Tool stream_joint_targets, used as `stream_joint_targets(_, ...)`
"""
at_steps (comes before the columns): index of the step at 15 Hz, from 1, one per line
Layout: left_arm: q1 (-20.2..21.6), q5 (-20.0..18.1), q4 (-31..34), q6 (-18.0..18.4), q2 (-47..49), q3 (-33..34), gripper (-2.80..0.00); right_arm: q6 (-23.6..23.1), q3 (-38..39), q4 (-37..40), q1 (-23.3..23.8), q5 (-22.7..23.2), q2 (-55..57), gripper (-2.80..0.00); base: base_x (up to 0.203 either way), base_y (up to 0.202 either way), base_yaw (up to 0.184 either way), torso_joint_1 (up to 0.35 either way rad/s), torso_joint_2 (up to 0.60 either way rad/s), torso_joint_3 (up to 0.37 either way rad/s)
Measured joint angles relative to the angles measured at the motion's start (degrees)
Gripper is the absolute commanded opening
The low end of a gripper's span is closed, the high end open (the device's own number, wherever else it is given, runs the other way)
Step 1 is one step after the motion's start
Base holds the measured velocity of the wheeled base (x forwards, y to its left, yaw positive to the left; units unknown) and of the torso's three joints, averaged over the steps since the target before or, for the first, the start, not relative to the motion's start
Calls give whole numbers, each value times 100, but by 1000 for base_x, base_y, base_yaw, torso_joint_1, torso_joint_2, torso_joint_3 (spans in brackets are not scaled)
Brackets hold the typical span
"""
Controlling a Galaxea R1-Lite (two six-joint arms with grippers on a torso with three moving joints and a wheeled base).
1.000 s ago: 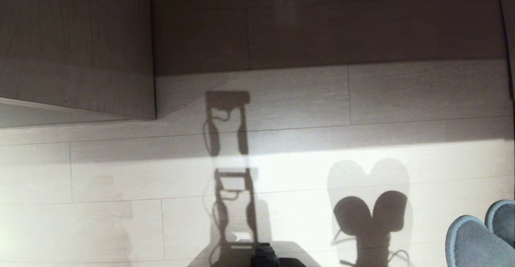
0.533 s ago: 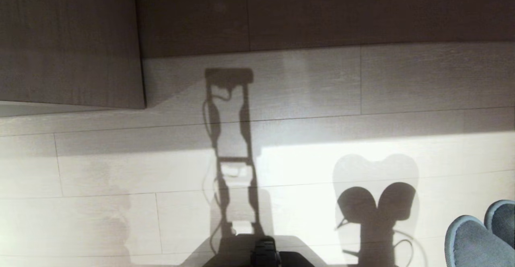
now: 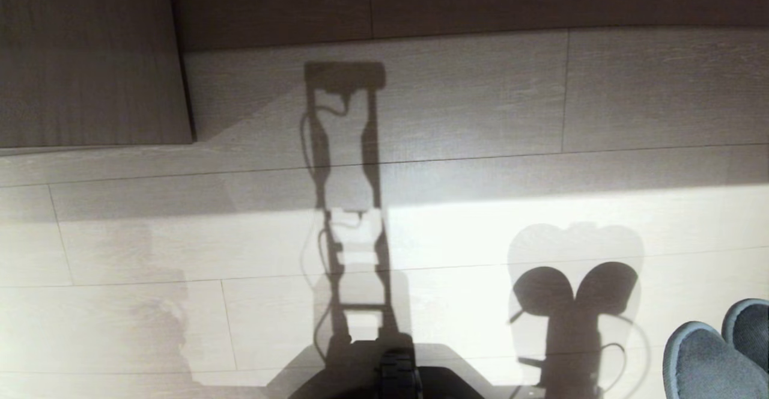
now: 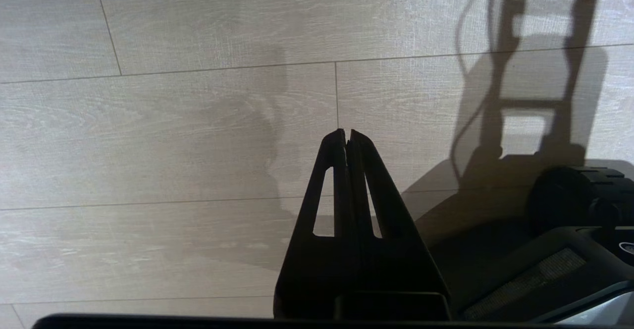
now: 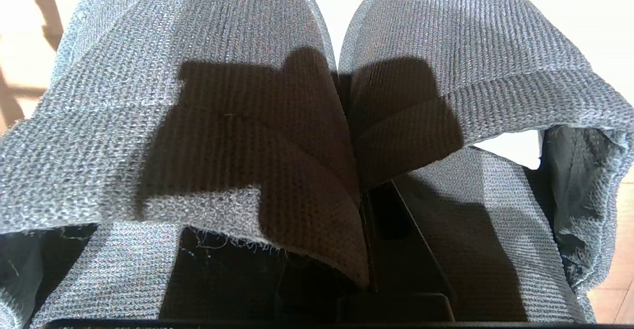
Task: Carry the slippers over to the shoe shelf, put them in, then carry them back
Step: Place the slippers on the floor
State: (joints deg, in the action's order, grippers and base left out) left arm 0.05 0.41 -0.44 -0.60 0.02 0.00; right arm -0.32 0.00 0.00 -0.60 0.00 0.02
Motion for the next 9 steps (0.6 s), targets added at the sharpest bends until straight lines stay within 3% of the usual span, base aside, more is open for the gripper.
stream_joint_targets(9, 0, 2, -5, -14, 0, 0, -280, -64, -53, -26, 0, 51, 7, -280, 0, 0, 0, 0, 0, -13)
